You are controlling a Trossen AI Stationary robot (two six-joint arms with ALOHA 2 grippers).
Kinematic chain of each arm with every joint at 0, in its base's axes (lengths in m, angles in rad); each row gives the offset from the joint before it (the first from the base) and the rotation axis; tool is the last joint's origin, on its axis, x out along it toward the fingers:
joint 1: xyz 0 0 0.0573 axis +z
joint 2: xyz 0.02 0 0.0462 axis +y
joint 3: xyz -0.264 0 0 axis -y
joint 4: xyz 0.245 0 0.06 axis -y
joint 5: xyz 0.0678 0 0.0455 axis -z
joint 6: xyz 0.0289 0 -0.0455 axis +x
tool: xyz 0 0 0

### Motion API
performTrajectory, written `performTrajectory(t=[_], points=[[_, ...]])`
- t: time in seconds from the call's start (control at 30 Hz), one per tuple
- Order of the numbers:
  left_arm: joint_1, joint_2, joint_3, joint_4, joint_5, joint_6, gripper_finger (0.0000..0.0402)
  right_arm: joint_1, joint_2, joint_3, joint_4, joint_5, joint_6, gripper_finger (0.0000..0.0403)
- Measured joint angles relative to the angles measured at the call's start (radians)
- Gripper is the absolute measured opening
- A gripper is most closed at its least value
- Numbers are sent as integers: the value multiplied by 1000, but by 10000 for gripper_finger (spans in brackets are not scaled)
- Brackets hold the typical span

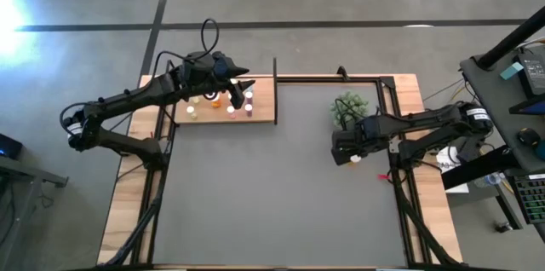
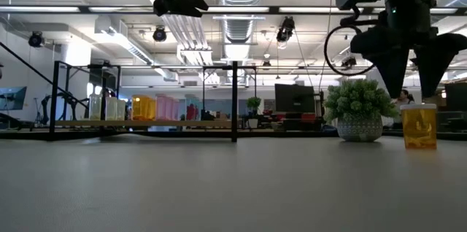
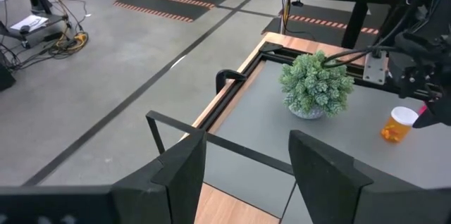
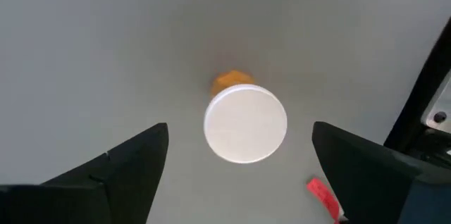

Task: Pick and place medicine bottles onto shelf by color
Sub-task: Put the orange pill bottle on the shelf aligned with the other orange bottles

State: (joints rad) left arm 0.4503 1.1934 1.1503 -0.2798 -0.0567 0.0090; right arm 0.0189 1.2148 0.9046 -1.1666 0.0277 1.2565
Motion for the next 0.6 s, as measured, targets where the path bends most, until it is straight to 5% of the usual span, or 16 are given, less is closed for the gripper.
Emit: performTrajectory(t=[0.6], points=[[0, 0, 0, 0, 0, 6, 187, 0, 93, -58, 134, -10, -51, 301]])
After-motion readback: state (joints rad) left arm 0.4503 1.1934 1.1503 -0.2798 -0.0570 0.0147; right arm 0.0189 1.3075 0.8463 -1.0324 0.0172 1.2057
